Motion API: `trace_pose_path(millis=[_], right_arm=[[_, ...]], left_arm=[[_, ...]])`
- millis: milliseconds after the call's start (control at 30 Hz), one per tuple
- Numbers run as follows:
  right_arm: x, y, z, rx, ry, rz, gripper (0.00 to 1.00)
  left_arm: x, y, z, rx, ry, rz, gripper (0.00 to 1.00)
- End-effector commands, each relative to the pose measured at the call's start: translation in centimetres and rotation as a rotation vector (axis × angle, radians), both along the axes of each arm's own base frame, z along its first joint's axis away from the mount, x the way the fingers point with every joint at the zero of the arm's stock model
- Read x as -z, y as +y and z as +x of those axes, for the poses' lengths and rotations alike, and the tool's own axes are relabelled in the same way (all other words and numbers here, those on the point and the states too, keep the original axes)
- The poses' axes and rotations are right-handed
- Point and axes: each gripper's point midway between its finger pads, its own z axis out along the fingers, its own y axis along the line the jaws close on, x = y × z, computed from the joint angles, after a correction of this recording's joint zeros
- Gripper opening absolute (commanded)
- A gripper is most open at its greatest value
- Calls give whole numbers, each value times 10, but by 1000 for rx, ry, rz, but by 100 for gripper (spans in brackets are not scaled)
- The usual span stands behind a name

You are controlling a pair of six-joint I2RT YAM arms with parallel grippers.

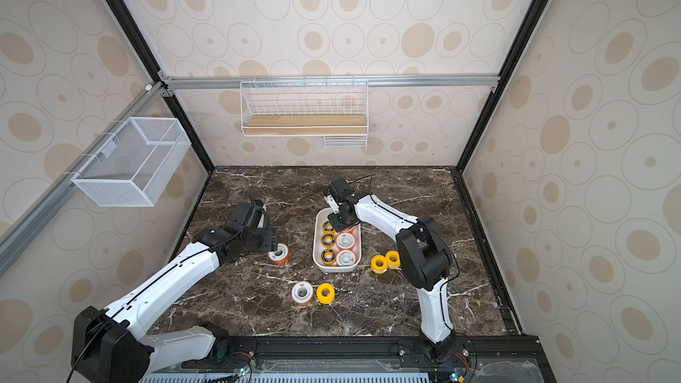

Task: Put the sealing tape into the storage box
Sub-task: Place the sealing tape in the storage box.

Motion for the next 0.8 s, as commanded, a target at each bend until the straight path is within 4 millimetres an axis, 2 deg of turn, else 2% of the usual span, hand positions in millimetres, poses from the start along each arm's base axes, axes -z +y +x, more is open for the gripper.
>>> trace_pose_path(millis=[0,267,467,533,600,767], right_arm=[[4,-5,3,12,15,-35,27],[11,-6,10,26,27,-50,27],[17,-6,11,25,38,-66,30],[18,-7,12,29,42,-71,33],[18,-8,12,33,43,-74,41],[11,-7,10,29,35,-58,50]], left_arm=[[-2,2,2,-6,-10,3,76],[-3,2,1,-6,-10,1,76],[-3,2,1,-7,-10,2,76],[-3,3,1,-8,-12,3,76],[-2,3,1,-9,-10,6,76],[-2,3,2,-9,-10,6,76]])
